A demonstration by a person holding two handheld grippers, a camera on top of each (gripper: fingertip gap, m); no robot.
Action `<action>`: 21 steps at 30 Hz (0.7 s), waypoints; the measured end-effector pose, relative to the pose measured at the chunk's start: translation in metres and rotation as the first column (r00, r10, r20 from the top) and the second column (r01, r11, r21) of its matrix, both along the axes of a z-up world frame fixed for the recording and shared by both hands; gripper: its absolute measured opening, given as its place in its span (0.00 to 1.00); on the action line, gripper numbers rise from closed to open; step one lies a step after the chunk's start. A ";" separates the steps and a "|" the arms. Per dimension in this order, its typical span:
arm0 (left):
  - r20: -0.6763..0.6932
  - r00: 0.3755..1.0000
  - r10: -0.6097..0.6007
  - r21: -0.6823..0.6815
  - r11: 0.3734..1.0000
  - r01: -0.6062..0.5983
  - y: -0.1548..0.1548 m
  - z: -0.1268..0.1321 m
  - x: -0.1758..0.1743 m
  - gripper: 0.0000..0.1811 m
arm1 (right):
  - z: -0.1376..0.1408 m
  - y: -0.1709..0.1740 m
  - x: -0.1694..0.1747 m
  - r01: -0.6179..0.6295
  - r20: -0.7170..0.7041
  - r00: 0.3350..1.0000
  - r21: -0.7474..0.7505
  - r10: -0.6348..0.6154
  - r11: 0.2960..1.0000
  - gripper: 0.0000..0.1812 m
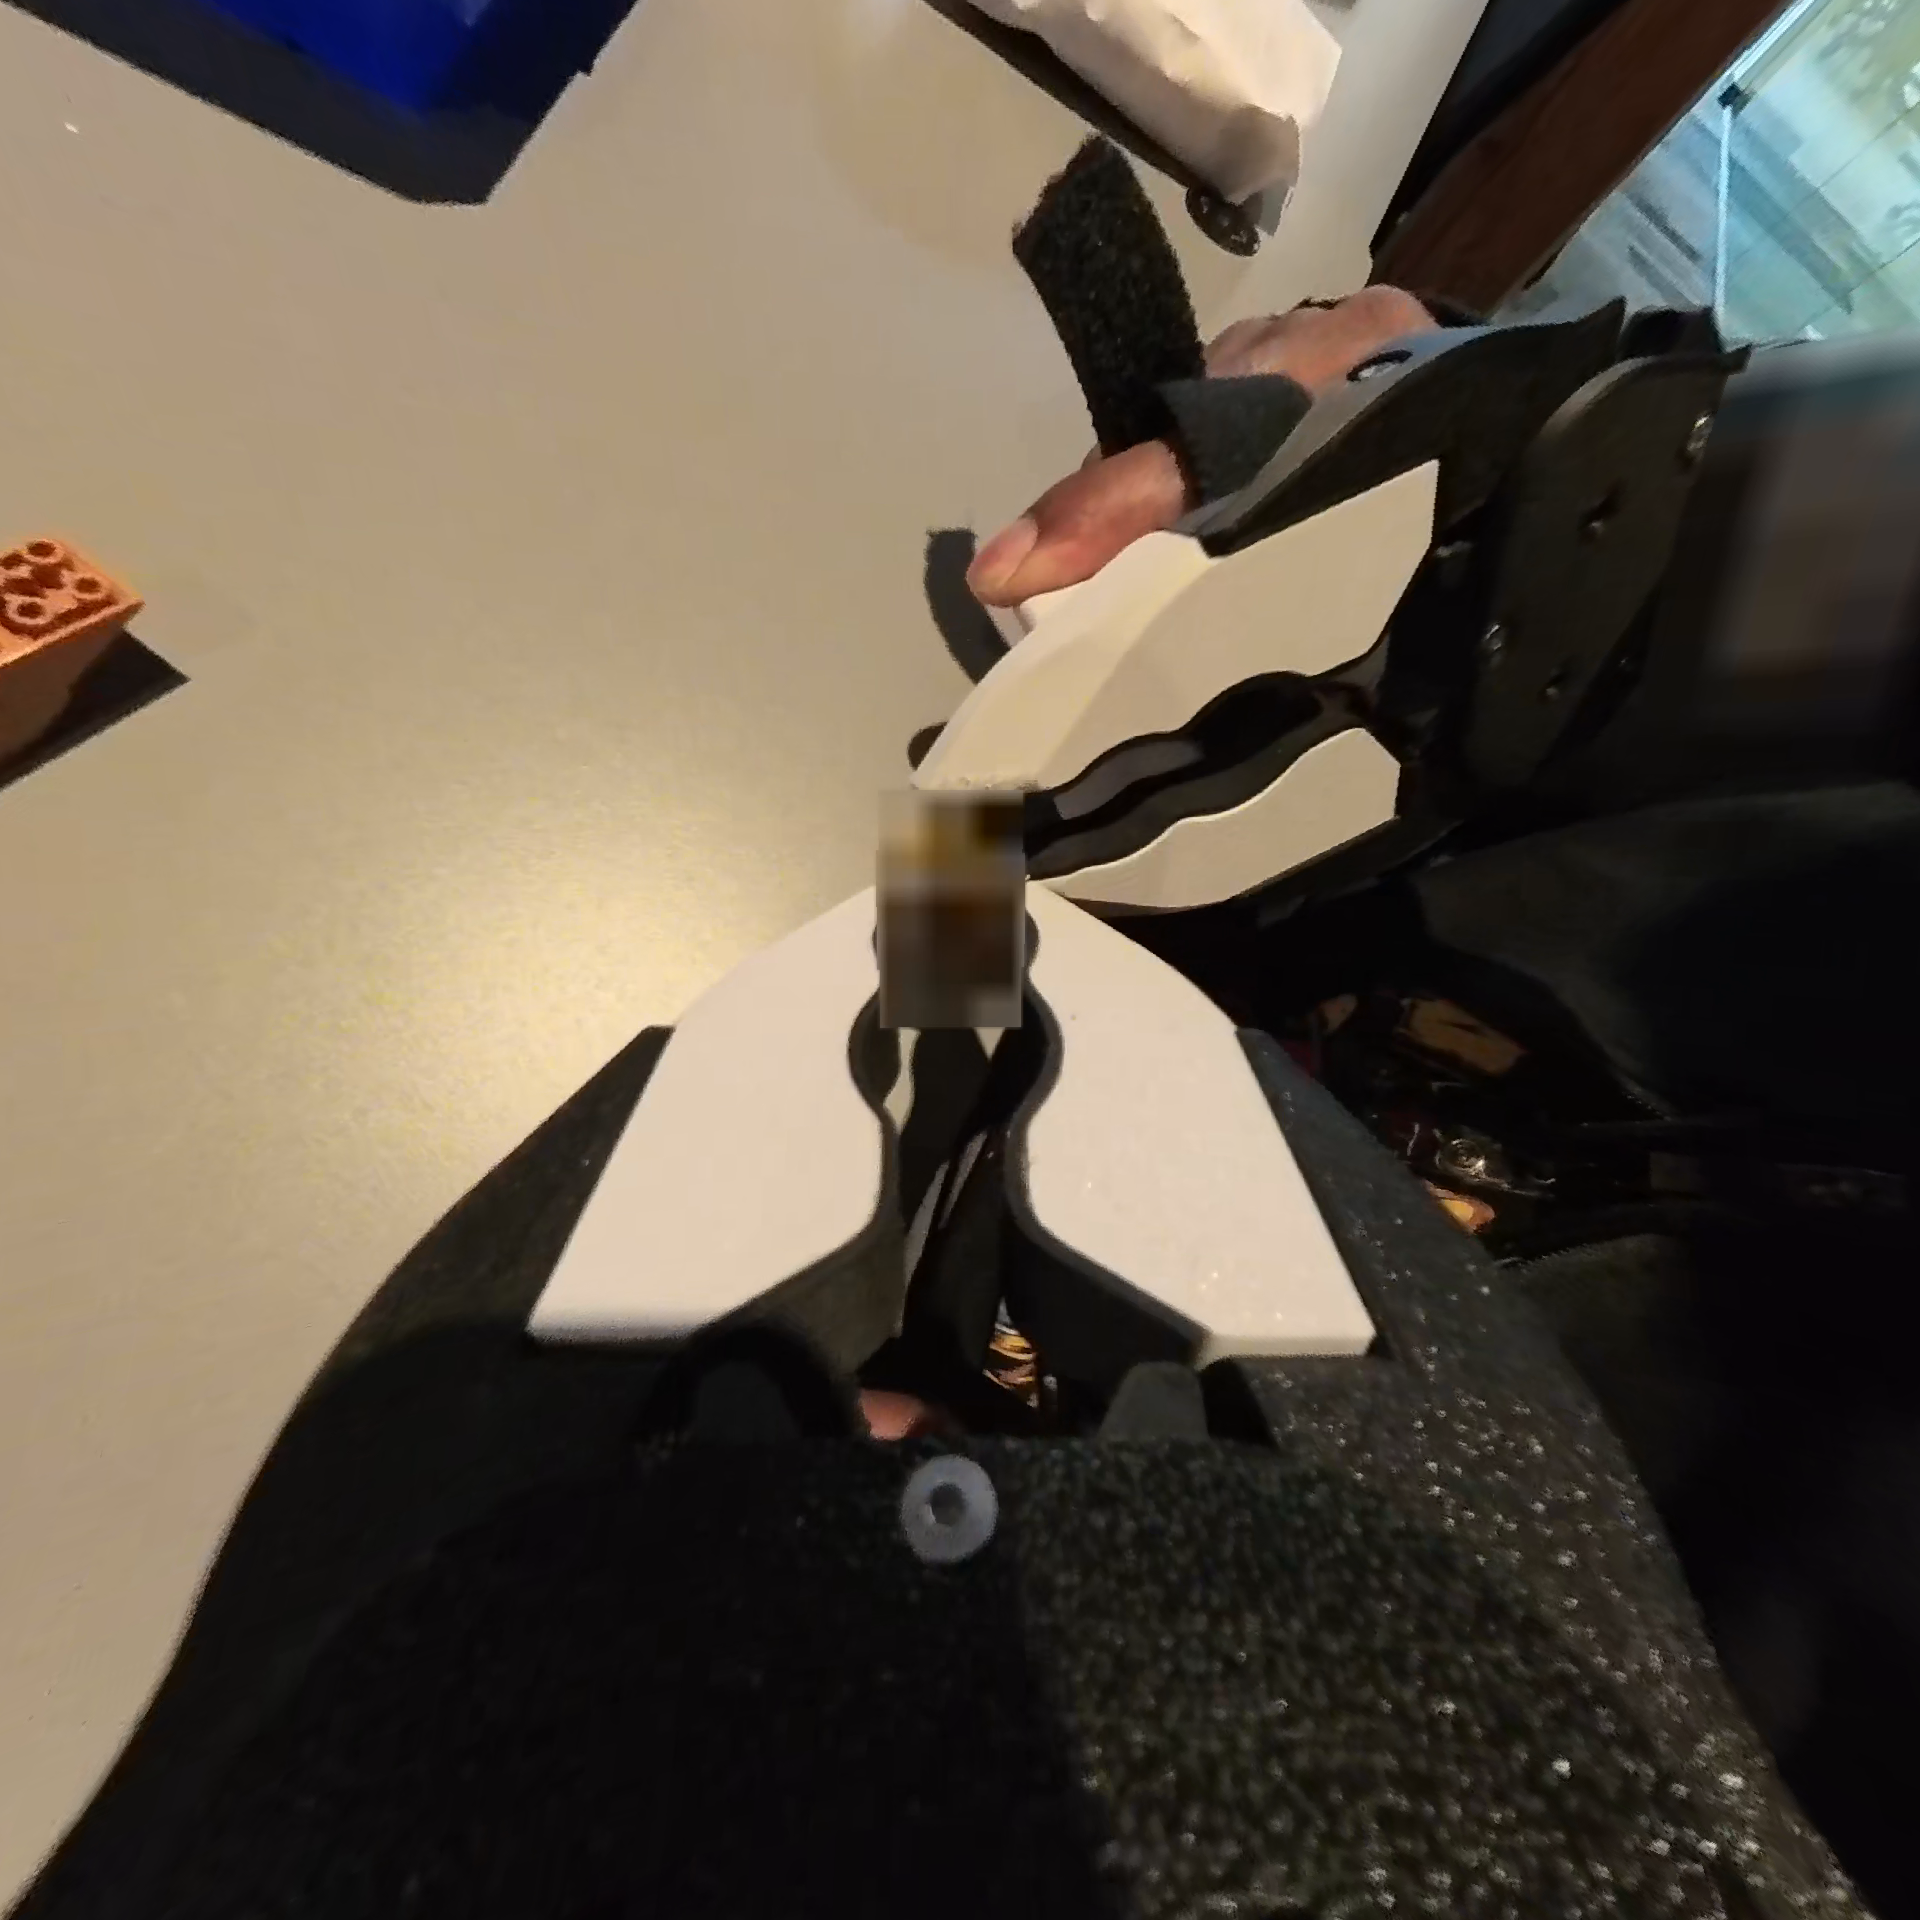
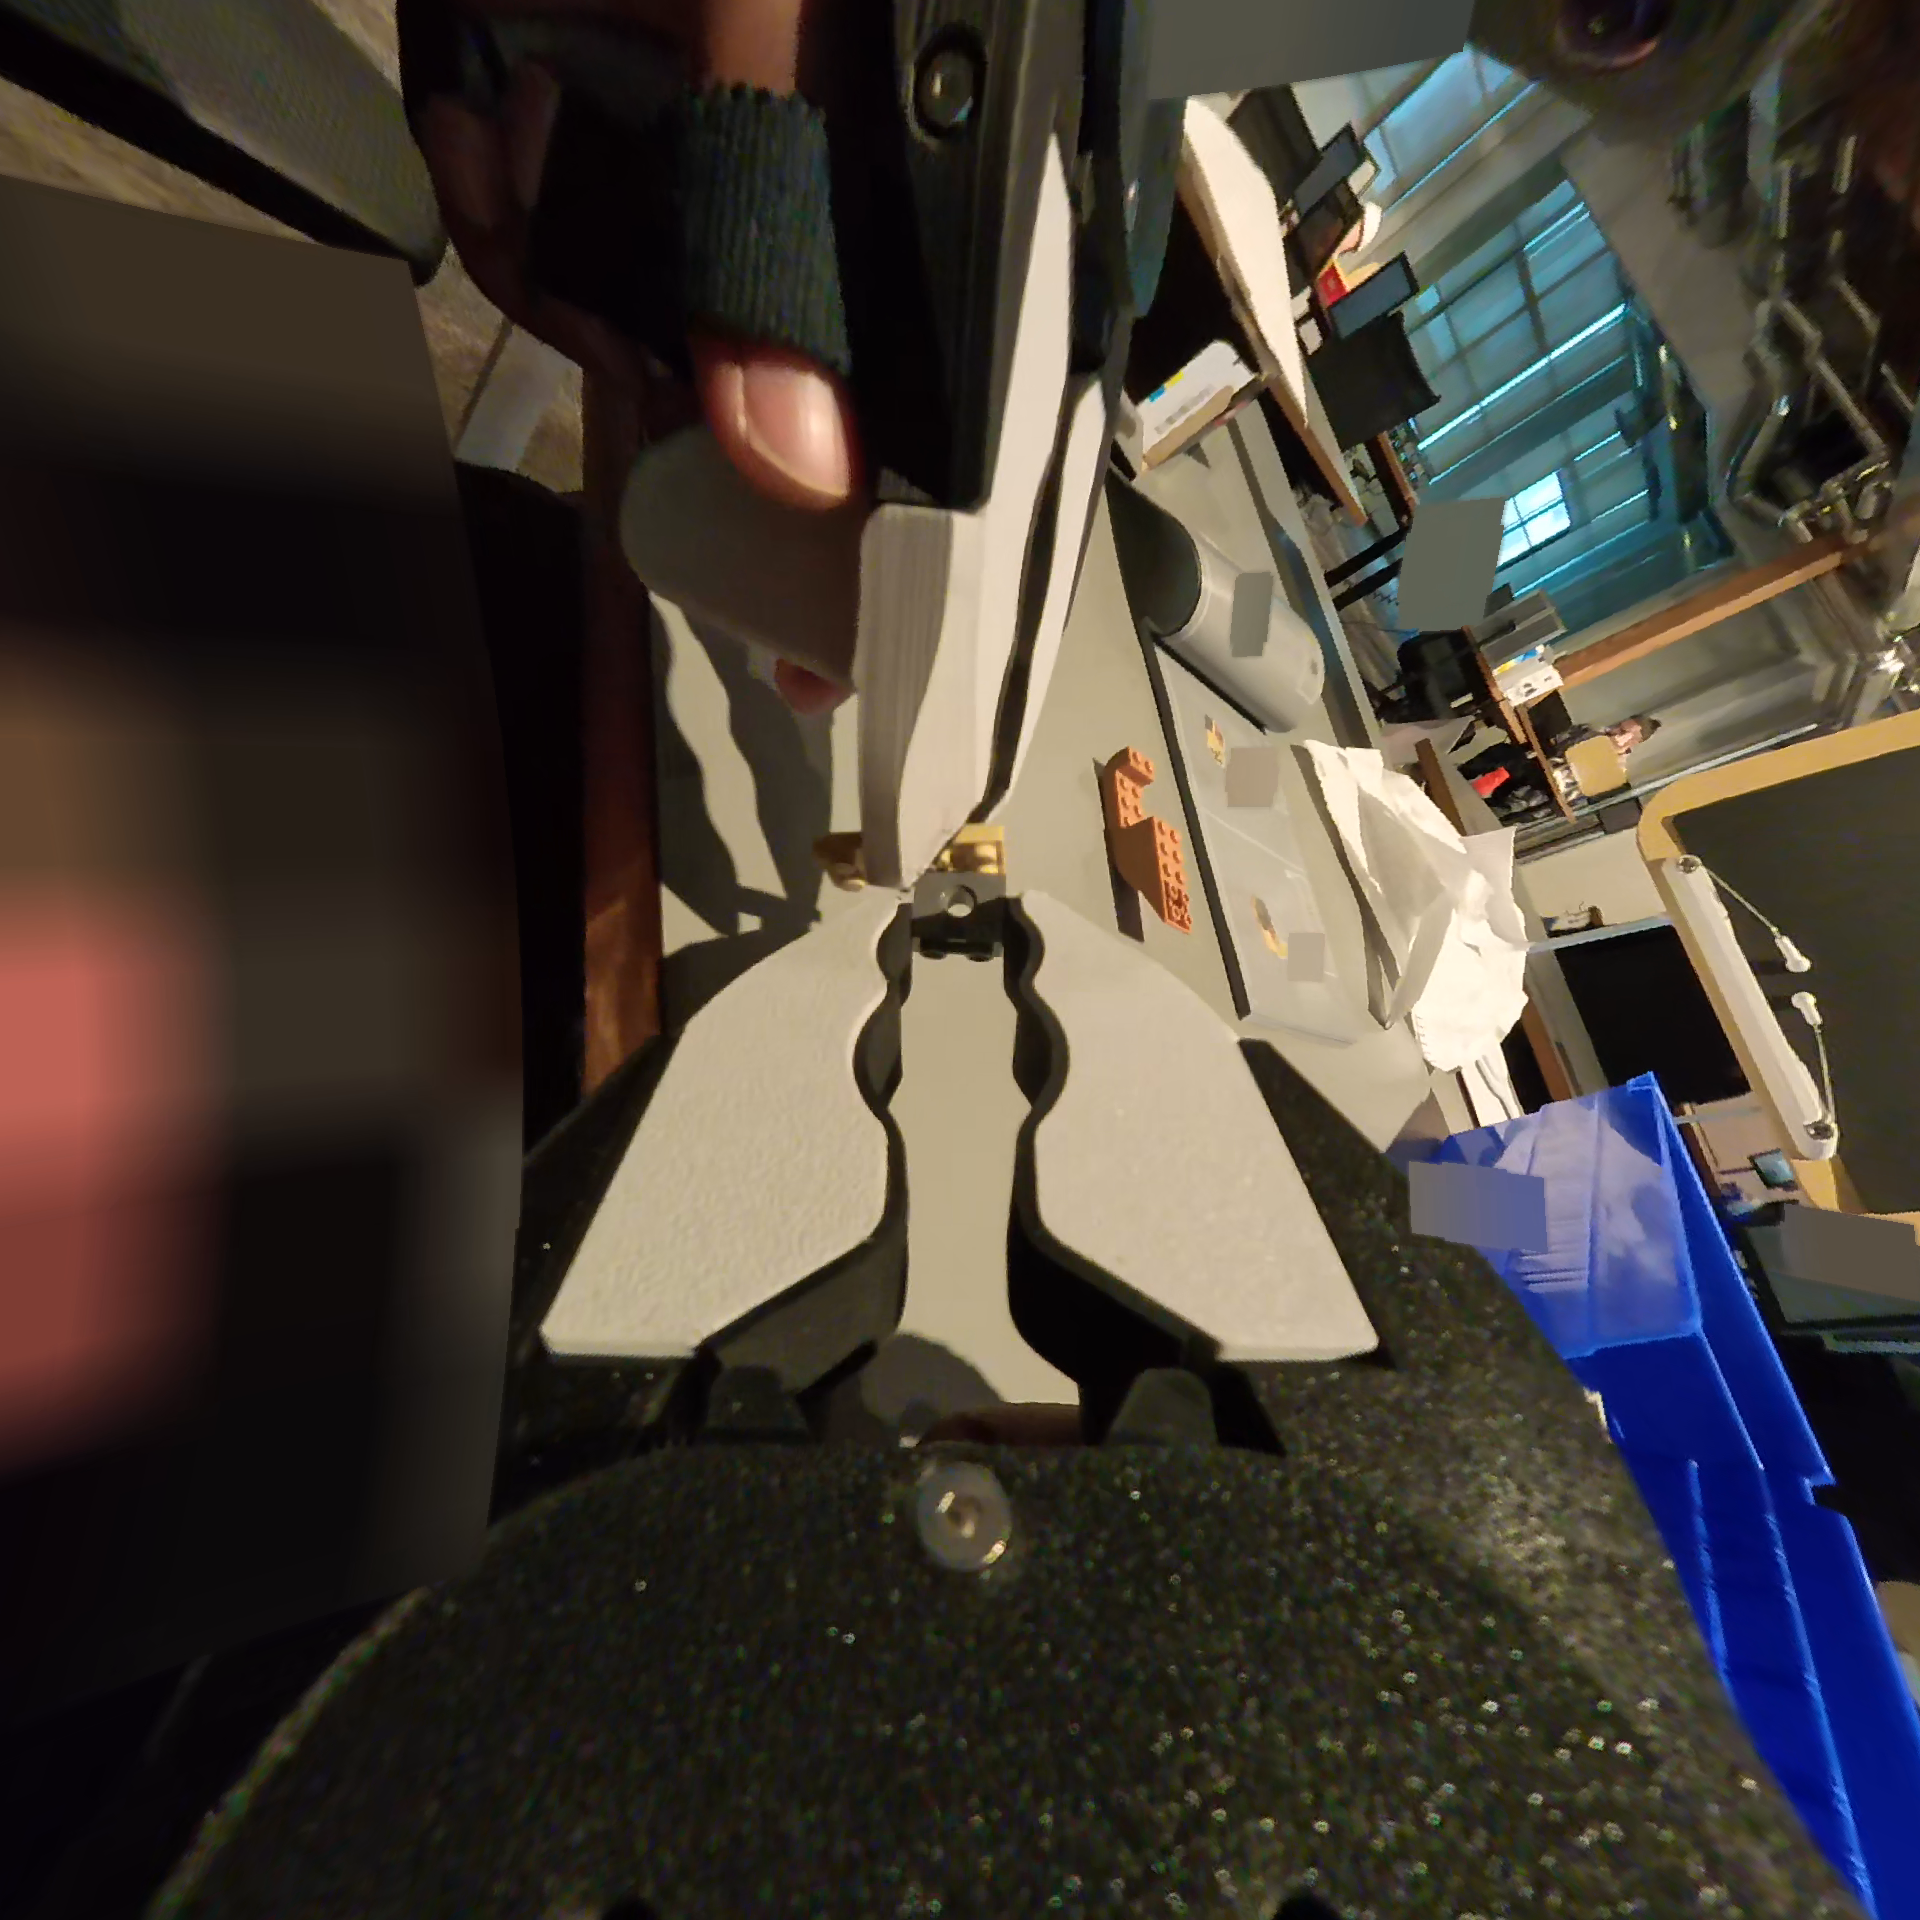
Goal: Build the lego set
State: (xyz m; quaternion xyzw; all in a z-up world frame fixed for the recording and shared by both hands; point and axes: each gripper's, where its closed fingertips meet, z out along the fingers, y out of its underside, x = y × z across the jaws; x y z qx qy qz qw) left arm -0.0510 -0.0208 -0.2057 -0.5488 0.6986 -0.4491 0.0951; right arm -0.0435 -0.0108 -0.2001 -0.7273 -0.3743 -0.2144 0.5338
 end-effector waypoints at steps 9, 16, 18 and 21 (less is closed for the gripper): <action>-0.004 1.000 0.014 0.026 1.000 -0.013 0.000 0.001 -0.002 0.09 | 0.001 0.001 -0.002 -0.004 0.007 1.000 0.009 0.004 1.000 0.09; -0.029 1.000 -0.002 0.148 0.989 0.007 0.000 -0.003 -0.003 0.09 | -0.002 0.000 -0.003 0.001 0.121 0.993 0.001 -0.001 1.000 0.09; -0.036 0.999 -0.016 0.187 0.982 0.022 -0.001 -0.003 -0.003 0.08 | -0.002 -0.001 -0.003 -0.002 0.140 0.990 -0.001 0.003 1.000 0.09; -0.046 0.998 -0.033 0.222 0.974 0.042 -0.002 -0.003 -0.004 0.09 | -0.001 -0.002 -0.004 -0.011 0.147 0.989 0.000 0.010 1.000 0.09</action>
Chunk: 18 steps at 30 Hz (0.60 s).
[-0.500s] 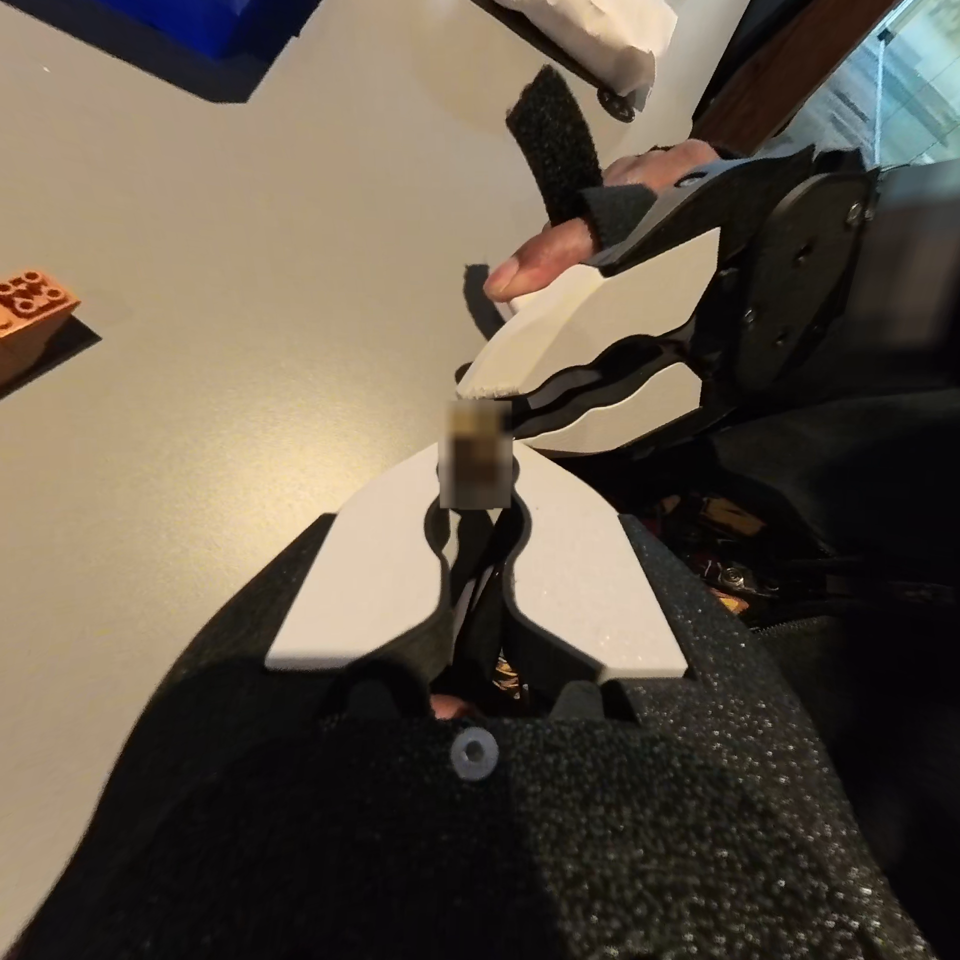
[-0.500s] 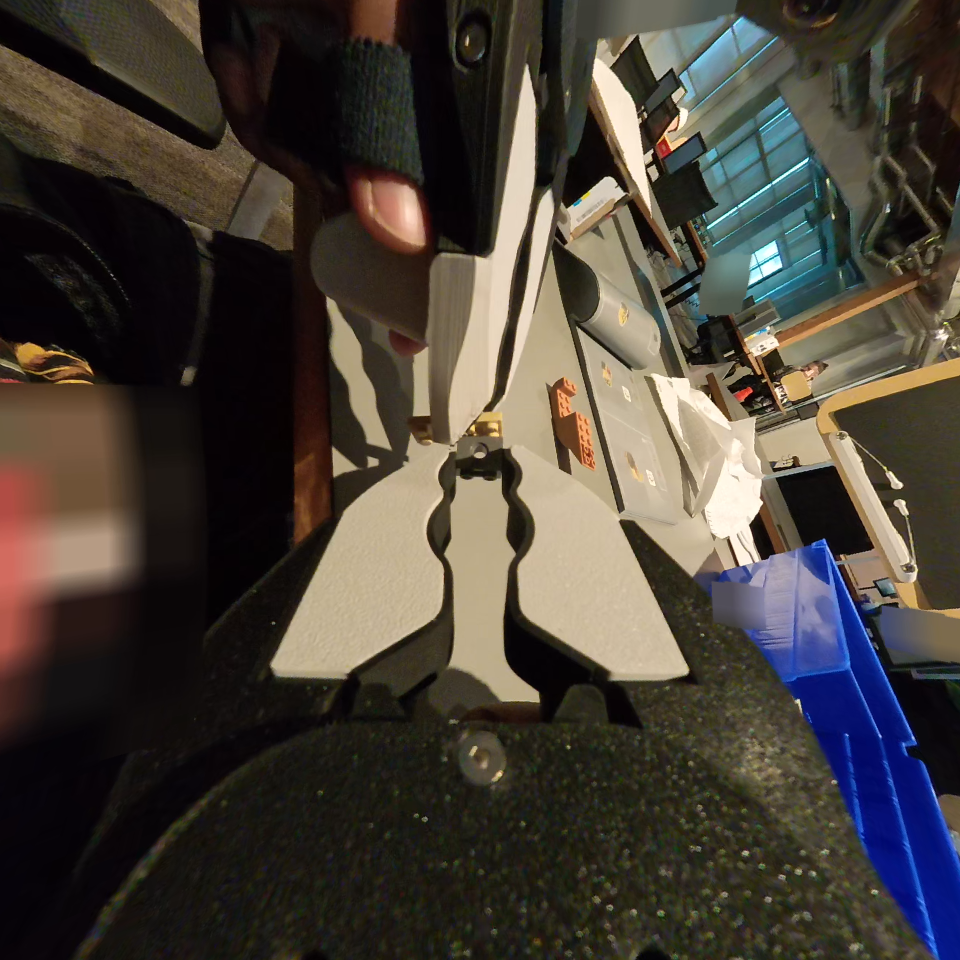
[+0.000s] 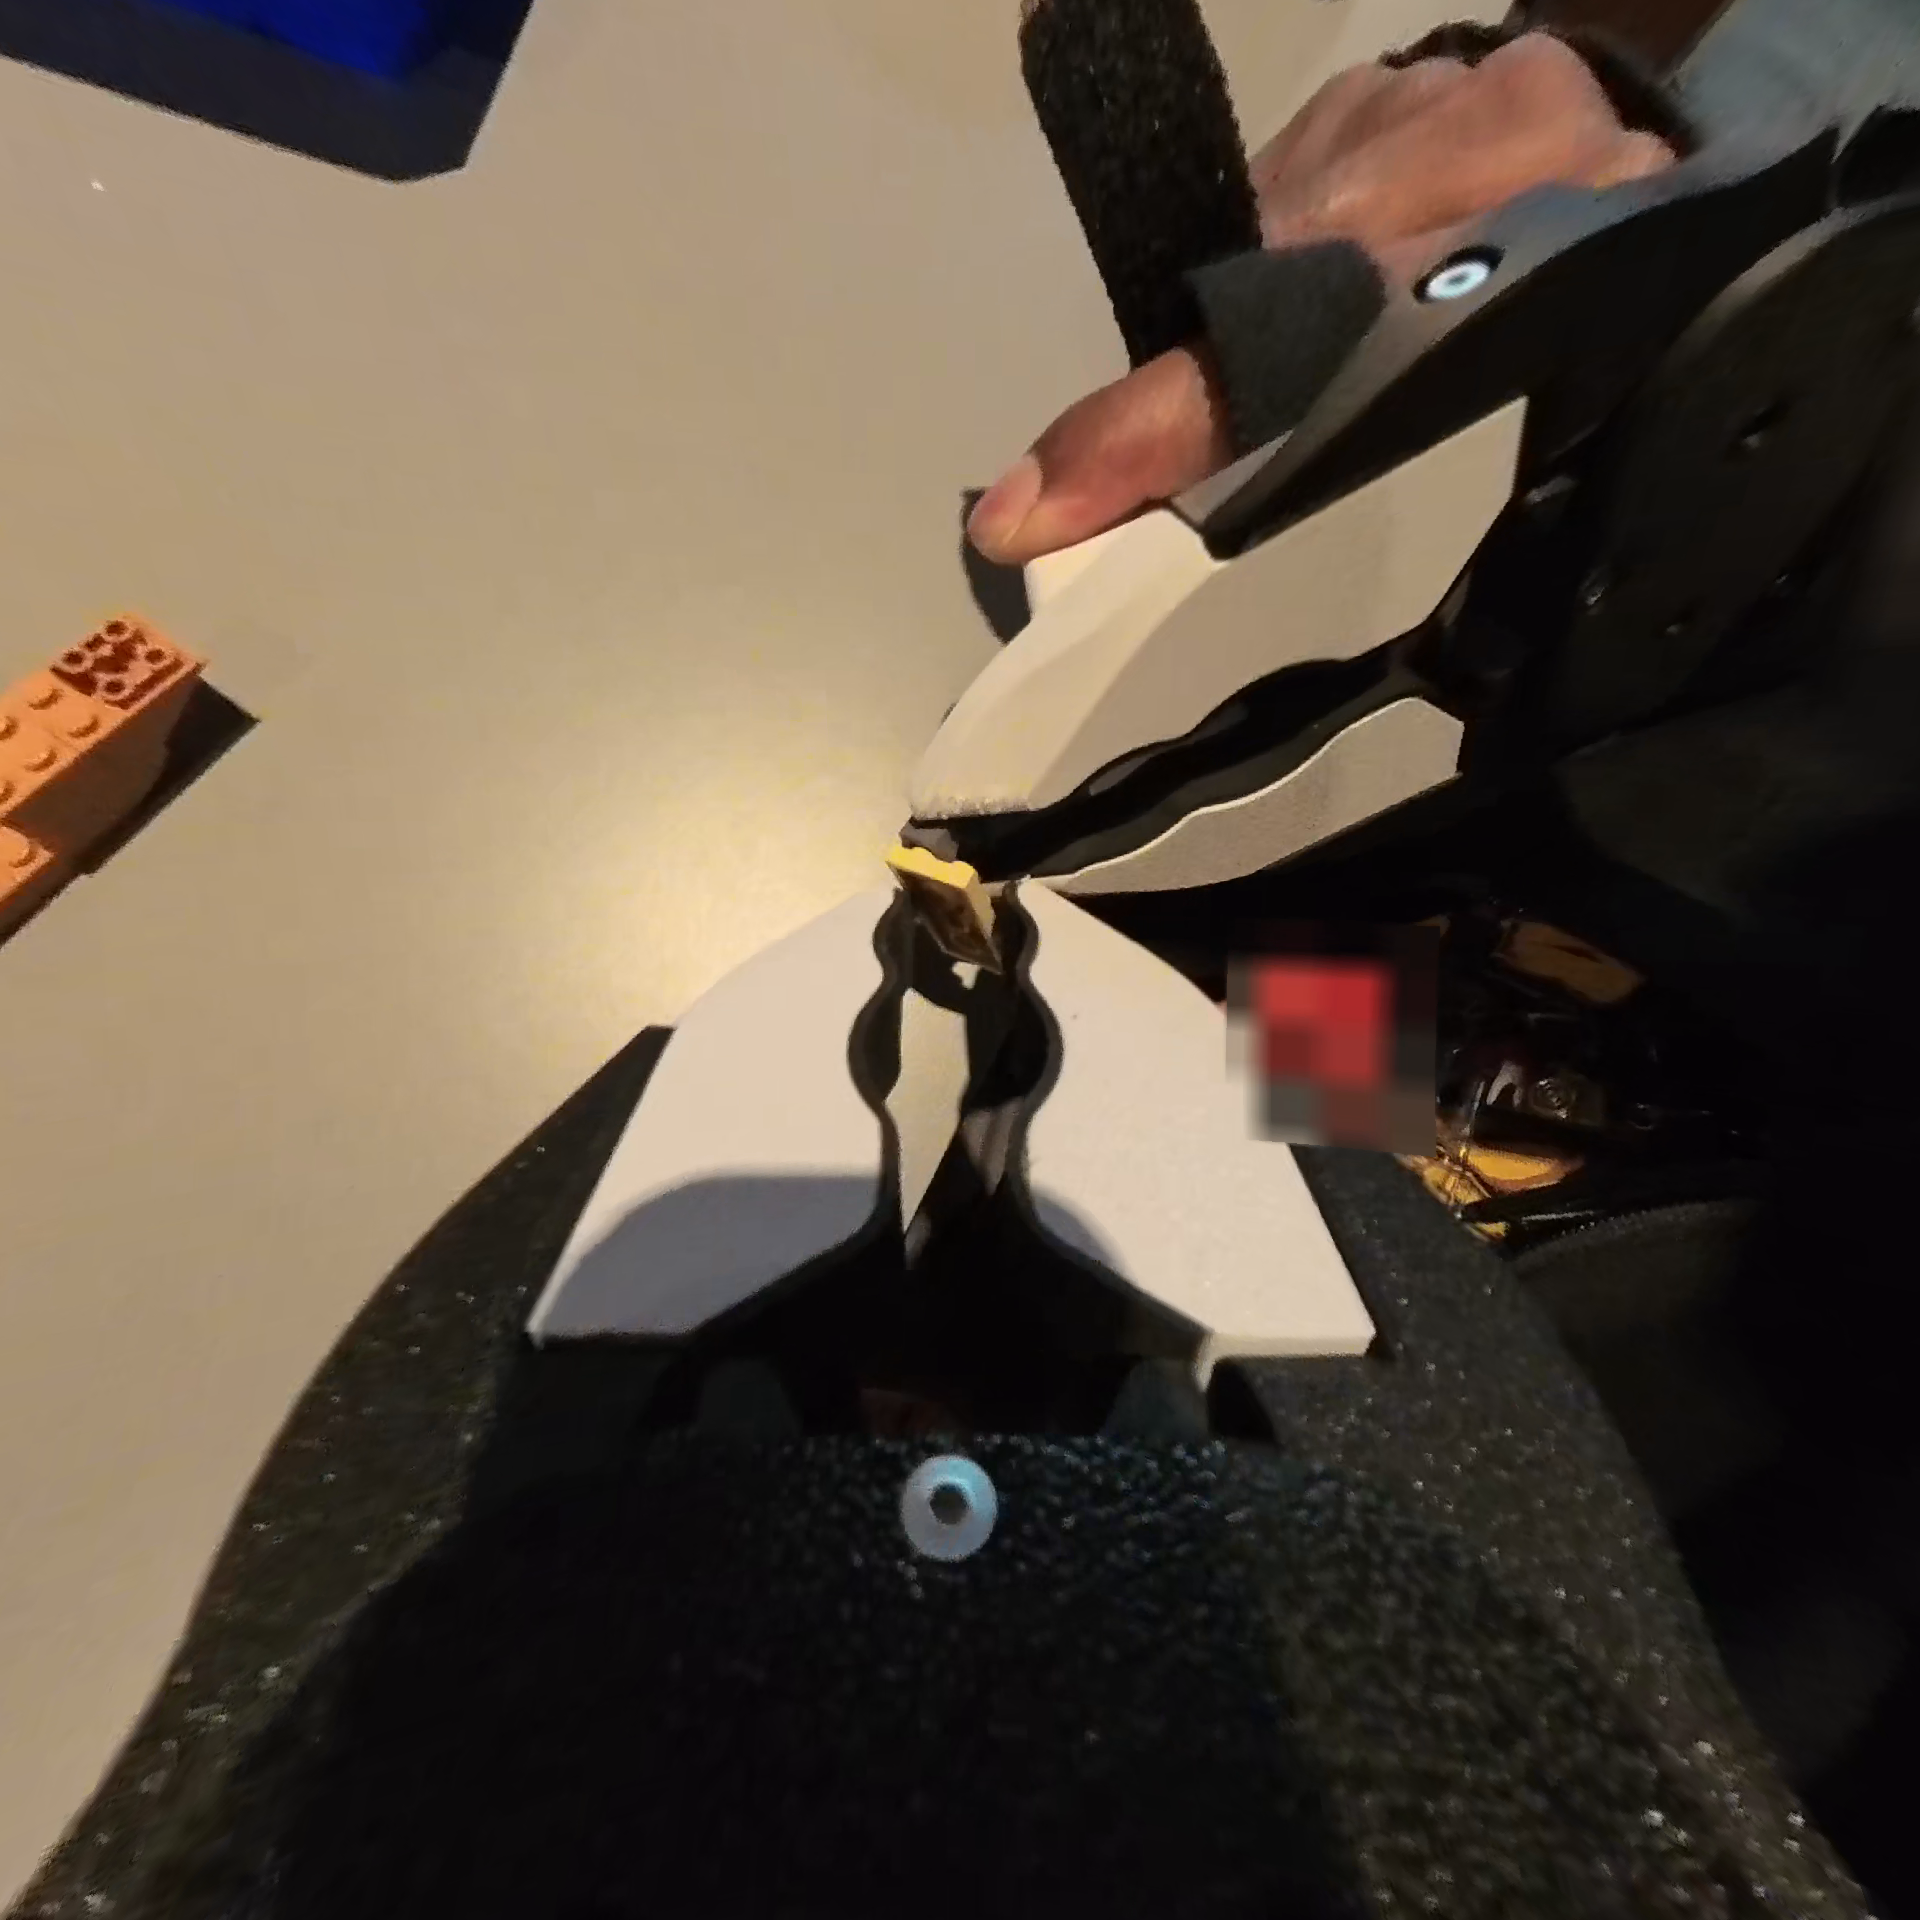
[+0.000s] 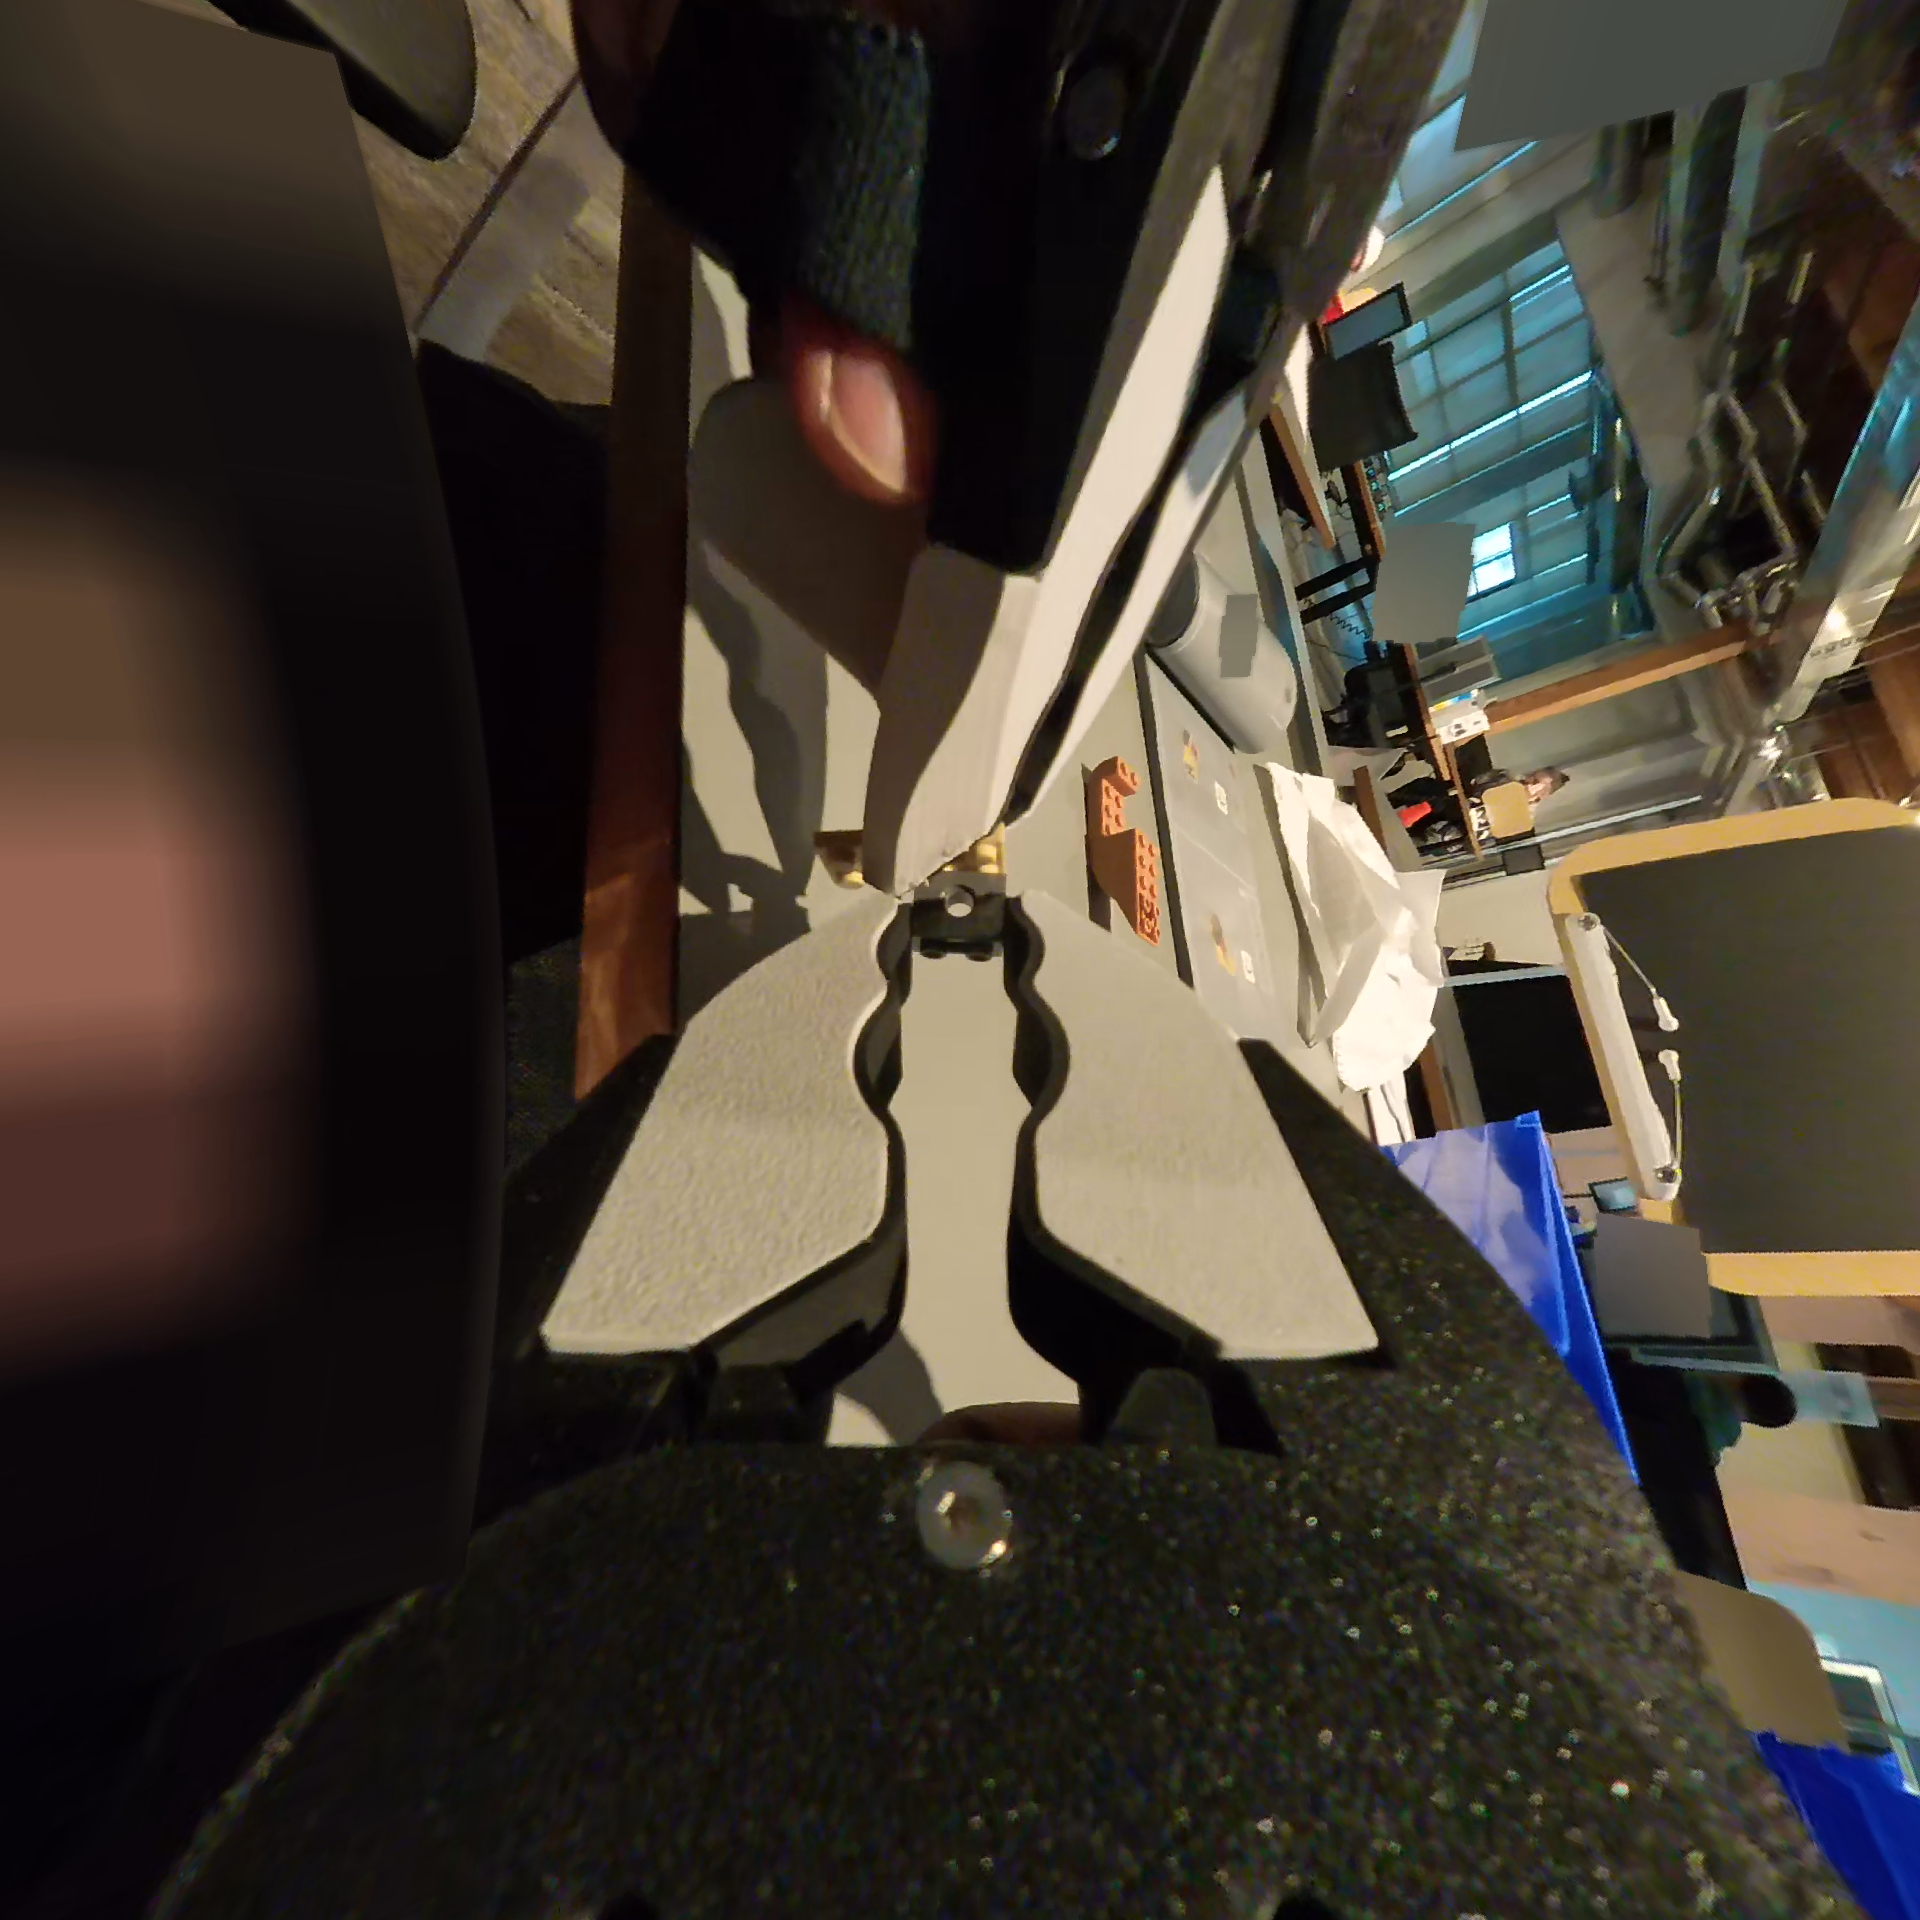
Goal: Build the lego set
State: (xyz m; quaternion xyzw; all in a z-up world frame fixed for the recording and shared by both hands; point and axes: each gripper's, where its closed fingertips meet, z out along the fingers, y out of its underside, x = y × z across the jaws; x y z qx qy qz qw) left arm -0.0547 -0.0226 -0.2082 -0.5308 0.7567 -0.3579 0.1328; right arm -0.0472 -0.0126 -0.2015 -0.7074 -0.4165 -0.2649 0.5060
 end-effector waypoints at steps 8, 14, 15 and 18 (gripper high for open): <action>-0.016 1.000 -0.025 -0.085 0.996 0.024 -0.004 0.007 -0.001 0.06 | 0.004 -0.002 -0.006 -0.038 -0.014 0.999 0.013 0.038 0.999 0.09; -0.039 0.999 -0.020 -0.082 0.996 0.016 -0.001 0.000 0.001 0.06 | -0.004 0.002 -0.001 0.000 0.013 1.000 -0.011 0.000 1.000 0.09; -0.028 1.000 -0.004 -0.082 0.997 0.001 0.000 -0.003 0.005 0.06 | -0.008 0.003 0.003 0.023 0.013 1.000 -0.026 -0.022 0.999 0.09; -0.024 0.999 0.047 -0.173 0.984 -0.050 0.006 -0.013 0.014 0.07 | -0.014 0.006 0.012 0.069 -0.002 0.998 -0.044 -0.070 0.997 0.09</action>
